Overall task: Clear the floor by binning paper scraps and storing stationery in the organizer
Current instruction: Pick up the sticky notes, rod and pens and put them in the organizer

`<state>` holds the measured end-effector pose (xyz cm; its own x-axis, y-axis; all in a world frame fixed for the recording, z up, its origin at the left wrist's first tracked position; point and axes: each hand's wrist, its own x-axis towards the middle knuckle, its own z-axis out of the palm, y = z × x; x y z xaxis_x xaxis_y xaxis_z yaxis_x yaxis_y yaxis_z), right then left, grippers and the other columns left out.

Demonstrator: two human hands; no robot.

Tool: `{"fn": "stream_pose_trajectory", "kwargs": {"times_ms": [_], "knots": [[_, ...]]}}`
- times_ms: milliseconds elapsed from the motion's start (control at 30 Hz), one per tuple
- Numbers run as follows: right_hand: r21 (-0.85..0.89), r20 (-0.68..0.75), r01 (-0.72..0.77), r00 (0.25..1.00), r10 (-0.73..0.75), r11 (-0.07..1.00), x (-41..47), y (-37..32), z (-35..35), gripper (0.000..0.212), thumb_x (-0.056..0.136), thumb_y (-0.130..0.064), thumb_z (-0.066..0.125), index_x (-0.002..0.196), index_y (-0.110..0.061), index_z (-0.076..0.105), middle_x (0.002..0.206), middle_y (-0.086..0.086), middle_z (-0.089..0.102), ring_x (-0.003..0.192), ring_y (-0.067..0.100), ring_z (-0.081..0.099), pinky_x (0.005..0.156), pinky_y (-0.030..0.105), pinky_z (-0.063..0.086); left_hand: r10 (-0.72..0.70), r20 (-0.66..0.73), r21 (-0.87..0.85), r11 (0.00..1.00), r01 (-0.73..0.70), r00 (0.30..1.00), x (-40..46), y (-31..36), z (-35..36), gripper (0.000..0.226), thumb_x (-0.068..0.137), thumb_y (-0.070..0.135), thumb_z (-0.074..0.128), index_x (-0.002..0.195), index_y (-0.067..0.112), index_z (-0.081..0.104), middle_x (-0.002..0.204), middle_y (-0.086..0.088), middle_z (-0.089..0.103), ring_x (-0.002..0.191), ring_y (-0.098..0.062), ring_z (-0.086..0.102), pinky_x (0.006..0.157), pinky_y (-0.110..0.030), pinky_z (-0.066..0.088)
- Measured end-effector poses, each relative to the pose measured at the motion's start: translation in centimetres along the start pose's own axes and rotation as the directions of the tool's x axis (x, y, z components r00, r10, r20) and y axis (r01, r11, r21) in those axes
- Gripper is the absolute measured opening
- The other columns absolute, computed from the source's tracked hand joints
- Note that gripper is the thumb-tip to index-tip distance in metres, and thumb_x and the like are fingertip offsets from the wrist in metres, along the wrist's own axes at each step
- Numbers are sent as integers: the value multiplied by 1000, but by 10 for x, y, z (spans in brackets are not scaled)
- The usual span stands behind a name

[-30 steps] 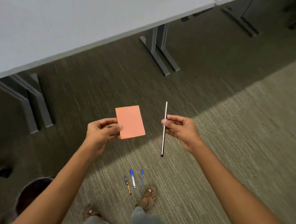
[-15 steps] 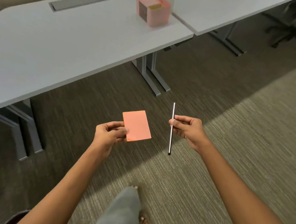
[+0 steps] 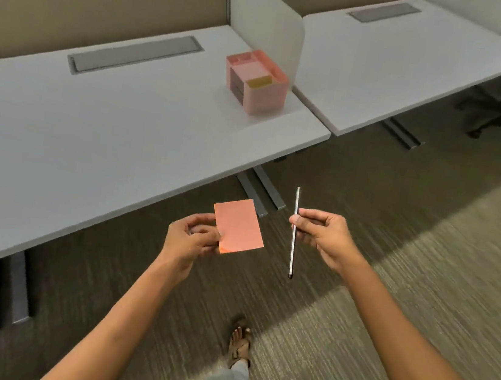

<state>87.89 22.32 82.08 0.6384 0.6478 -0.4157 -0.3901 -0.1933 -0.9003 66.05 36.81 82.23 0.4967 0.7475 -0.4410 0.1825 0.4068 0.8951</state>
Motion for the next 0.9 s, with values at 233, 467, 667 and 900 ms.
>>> {"fn": "stream_pose_trajectory", "kwargs": {"times_ms": [233, 467, 667, 900], "knots": [[-39, 85, 29, 996, -25, 999, 106, -90, 13, 36, 77, 0, 75, 112, 2, 65, 101, 16, 72, 91, 23, 71, 79, 33, 59, 40, 78, -2, 999, -40, 996, 96, 79, 31, 73, 77, -1, 73, 135, 35, 45, 105, -16, 65, 95, -31, 66, 74, -39, 59], [-70, 112, 120, 987, -111, 990, 219, -165, 23, 51, 79, -7, 76, 125, -15, 57, 111, 10, 69, 99, 22, 70, 81, 36, 59, 128, 39, 129, 983, -132, 991, 182, 147, 59, 69, 72, -2, 78, 128, 28, 51, 114, -12, 56, 98, -32, 61, 70, -42, 61], [-78, 230, 250, 947, -226, 965, 327, -238, 37, 71, 80, -4, 75, 141, -19, 43, 115, 20, 65, 103, 30, 68, 81, 41, 60, 328, -61, 202, 929, -310, 943, 271, 208, 89, 67, 73, -10, 71, 125, 26, 50, 108, -13, 55, 95, -28, 61, 60, -41, 61], [-184, 357, 386, 883, -305, 904, 436, -316, 64, 76, 86, -1, 68, 149, -24, 33, 109, 17, 60, 96, 29, 68, 76, 35, 61, 620, -212, 460, 746, -482, 756, 371, 242, 132, 62, 76, -5, 63, 126, 30, 48, 95, 0, 58, 79, -22, 63, 58, -28, 59]]}}
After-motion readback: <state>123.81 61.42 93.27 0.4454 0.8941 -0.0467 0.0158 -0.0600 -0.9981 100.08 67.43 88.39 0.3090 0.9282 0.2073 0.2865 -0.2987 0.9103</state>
